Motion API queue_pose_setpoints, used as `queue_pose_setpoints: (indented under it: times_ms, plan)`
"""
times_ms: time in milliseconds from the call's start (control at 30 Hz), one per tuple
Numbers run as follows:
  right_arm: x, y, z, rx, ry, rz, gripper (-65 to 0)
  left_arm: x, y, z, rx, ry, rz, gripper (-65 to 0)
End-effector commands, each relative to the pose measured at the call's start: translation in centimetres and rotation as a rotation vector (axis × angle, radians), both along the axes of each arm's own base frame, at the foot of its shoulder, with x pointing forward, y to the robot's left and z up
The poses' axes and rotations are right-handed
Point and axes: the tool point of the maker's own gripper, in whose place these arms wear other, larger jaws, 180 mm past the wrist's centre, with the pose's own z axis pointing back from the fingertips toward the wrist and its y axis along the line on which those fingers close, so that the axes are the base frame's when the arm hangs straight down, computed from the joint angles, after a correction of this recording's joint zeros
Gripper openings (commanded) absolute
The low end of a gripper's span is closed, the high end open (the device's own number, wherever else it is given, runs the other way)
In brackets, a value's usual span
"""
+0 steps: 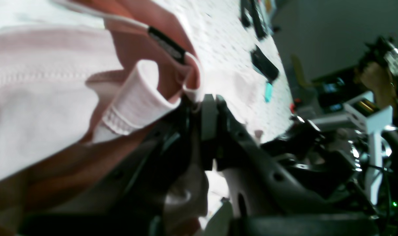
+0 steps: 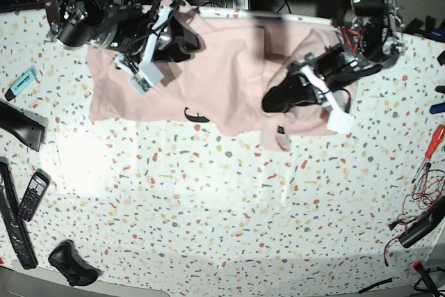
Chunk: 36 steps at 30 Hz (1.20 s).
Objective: Fold the T-shirt properly
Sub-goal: 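Grasp the shirt's hem end with the left gripper and lift it, then fold the hem end with the left gripper toward the right gripper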
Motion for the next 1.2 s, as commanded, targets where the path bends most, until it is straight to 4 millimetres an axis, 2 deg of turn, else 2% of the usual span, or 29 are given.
queue_pose_setpoints:
  times_ms: [0, 233, 267, 333, 367, 400, 533, 633, 733, 833, 900, 1000, 1100, 1167]
  plan:
    - [0.4, 0.3, 1.1, 0.030, -0.034, 0.006, -48.6, 0.4, -0.5, 1.5, -0.032, -0.048, -0.008, -65.0]
    - [0.4, 0.3, 1.1, 0.030, -0.034, 0.006, -48.6, -0.2, -2.0, 0.2, 0.045, -0.040, -0.063, -65.0]
    - [0.4, 0.3, 1.1, 0.030, -0.034, 0.006, -48.6, -0.3, -2.1, 0.2, 0.044, -0.039, -0.069, -59.7]
    - [0.4, 0.3, 1.1, 0.030, -0.034, 0.006, -48.6, -0.5, -2.6, 0.3, 0.040, -0.039, -0.084, -44.4]
    - [0.4, 0.3, 1.1, 0.030, -0.034, 0.006, -48.6, -0.7, -3.0, 0.4, 0.028, -0.040, -0.097, -39.5]
    - [0.4, 0.3, 1.1, 0.030, -0.034, 0.006, -48.6, -1.0, -3.6, 0.8, 0.001, -0.039, -0.119, -37.8]
    - [0.4, 0.3, 1.1, 0.029, -0.034, 0.006, -48.6, -2.5, -6.4, 3.3, -0.106, -0.102, -0.243, -37.9]
    - [0.4, 0.3, 1.1, 0.029, -0.034, 0.006, -48.6, -2.1, -6.7, 4.1, -0.082, -0.137, -0.277, -37.9]
    - [0.4, 0.3, 1.1, 0.027, -0.034, 0.007, -48.6, -0.9, -5.1, 5.3, 0.009, -0.211, -0.247, -37.9]
    - [0.4, 0.3, 1.1, 0.027, -0.034, 0.007, -48.6, 0.7, -1.5, 6.2, 0.189, -0.298, -0.131, -37.9]
    - [0.4, 0.3, 1.1, 0.028, -0.034, 0.007, -48.6, 1.1, 1.0, 6.1, 0.300, -0.316, -0.058, -37.9]
    - [0.4, 0.3, 1.2, 0.030, -0.036, 0.006, -48.6, 0.3, 2.9, 5.1, 0.389, -0.289, -0.010, -37.9]
    - [0.5, 0.3, 1.2, 0.032, -0.038, 0.005, -48.6, -0.5, 4.2, 2.2, 0.508, -0.205, 0.005, -38.0]
    - [0.5, 0.3, 1.2, 0.033, -0.038, 0.005, -48.6, -0.8, 5.0, 1.1, 0.566, -0.186, 0.025, -38.0]
